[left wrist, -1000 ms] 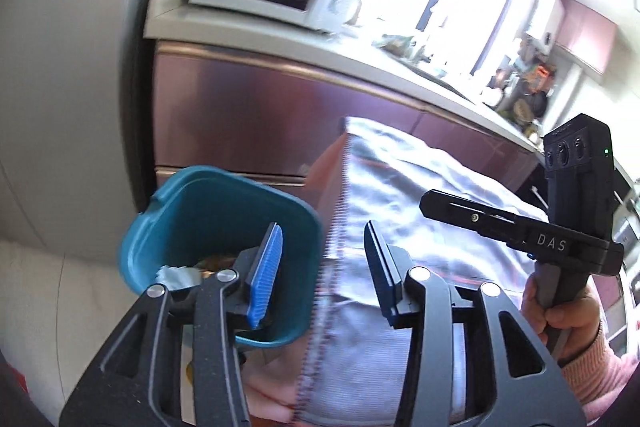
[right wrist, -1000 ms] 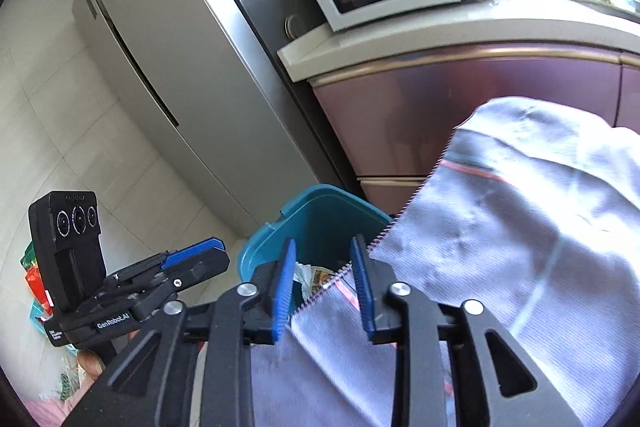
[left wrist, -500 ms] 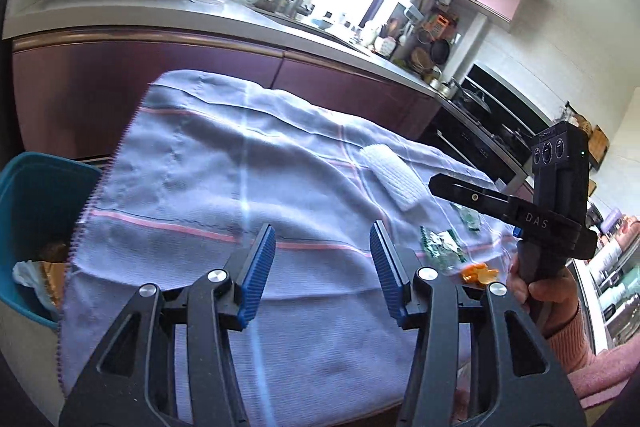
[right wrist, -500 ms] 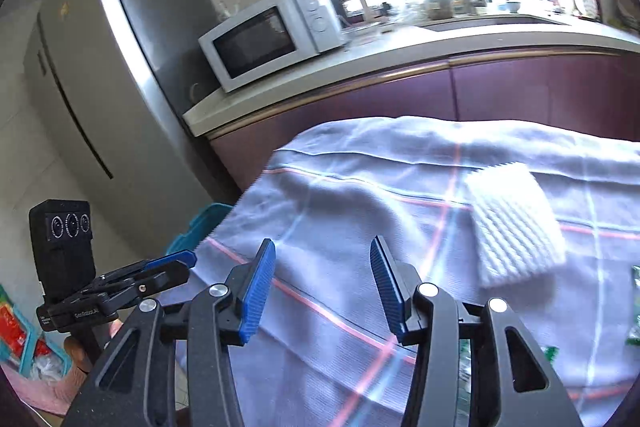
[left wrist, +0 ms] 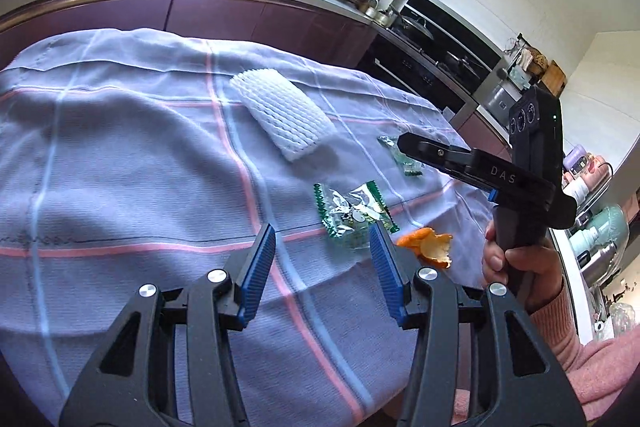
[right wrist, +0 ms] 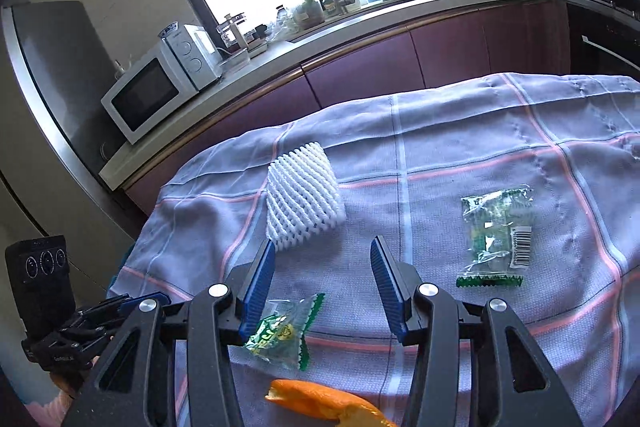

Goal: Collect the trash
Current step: 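Move both open tools back to the snack packet and peel, then grasp the clear green-printed packet with the left tool while the right tool grasps an orange peel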

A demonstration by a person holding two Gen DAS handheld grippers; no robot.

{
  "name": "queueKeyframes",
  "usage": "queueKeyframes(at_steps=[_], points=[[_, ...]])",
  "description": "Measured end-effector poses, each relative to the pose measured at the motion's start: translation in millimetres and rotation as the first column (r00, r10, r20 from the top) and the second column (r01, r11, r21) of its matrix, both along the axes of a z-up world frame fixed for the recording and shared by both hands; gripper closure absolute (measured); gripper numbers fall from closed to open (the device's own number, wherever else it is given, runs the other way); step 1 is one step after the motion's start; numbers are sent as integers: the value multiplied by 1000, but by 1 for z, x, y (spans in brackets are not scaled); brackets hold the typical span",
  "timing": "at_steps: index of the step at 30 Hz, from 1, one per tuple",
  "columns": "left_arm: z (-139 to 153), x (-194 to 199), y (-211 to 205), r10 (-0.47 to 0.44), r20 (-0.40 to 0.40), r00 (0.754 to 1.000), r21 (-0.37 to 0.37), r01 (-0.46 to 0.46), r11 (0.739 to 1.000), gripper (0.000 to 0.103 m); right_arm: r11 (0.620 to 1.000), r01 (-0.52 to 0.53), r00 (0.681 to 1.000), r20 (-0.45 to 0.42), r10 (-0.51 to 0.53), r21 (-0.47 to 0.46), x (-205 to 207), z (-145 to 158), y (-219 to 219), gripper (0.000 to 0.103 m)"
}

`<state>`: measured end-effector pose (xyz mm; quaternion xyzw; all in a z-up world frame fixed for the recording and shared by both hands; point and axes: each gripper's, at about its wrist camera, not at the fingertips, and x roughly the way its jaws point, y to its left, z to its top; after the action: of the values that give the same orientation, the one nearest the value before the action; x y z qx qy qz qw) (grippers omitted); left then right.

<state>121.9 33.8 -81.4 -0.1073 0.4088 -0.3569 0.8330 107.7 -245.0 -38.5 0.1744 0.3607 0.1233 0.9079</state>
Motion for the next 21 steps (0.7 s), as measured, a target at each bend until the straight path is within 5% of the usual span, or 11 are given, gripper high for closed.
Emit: queueKeyframes(at_steps=[21], points=[[-30, 30, -60, -65, -143, 988, 33, 70, 997, 52, 998, -47, 998, -46, 49, 31, -36, -16, -19, 54]])
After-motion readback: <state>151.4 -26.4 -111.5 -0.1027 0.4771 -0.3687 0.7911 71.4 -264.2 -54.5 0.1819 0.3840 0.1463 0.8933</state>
